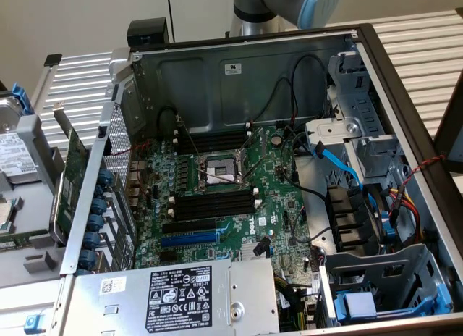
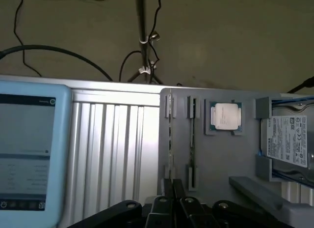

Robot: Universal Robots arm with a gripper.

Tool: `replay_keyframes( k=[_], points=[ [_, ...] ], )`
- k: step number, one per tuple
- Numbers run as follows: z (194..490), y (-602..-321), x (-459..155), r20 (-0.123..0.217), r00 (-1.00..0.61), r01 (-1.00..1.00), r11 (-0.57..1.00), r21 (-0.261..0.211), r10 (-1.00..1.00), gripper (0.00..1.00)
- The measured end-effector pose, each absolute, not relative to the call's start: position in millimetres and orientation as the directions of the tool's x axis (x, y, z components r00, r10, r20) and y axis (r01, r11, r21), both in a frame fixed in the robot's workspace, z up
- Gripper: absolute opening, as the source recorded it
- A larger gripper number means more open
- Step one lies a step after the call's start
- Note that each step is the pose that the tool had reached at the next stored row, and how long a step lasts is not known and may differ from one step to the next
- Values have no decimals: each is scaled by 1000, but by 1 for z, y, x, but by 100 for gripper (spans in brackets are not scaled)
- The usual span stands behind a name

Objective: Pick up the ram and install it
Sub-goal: 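Pick up the ram and move it above insertion slot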

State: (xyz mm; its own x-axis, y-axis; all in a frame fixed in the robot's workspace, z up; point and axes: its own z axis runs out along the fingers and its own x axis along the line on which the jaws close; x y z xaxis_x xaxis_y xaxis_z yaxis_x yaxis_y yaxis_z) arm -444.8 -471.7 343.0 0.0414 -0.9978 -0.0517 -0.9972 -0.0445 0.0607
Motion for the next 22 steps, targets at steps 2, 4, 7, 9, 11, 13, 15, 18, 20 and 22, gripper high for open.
replay_keyframes(
  k=[2, 4, 7, 9, 11, 13, 15, 18, 20, 22],
  points=[
    [352, -474, -438, -52, 41, -997, -45, 61, -998, 12],
    [361, -475, -431, -53, 42, -997, -45, 61, -998, 12],
    [375, -478, -421, -55, 41, -997, -45, 61, -998, 12],
    [384, -479, -414, -56, 41, -997, -45, 61, -998, 12],
    [393, -480, -407, -58, 42, -997, -45, 62, -997, 12],
    [402, -481, -400, -58, 42, -997, -45, 62, -997, 12],
    [411, -481, -392, -59, 42, -997, -45, 63, -997, 12],
    [423, -482, -381, -59, 42, -997, -46, 66, -997, 12],
    [429, -482, -373, -59, 42, -997, -46, 69, -997, 12],
    [435, -482, -366, -59, 42, -996, -46, 71, -997, 12]
  ],
)
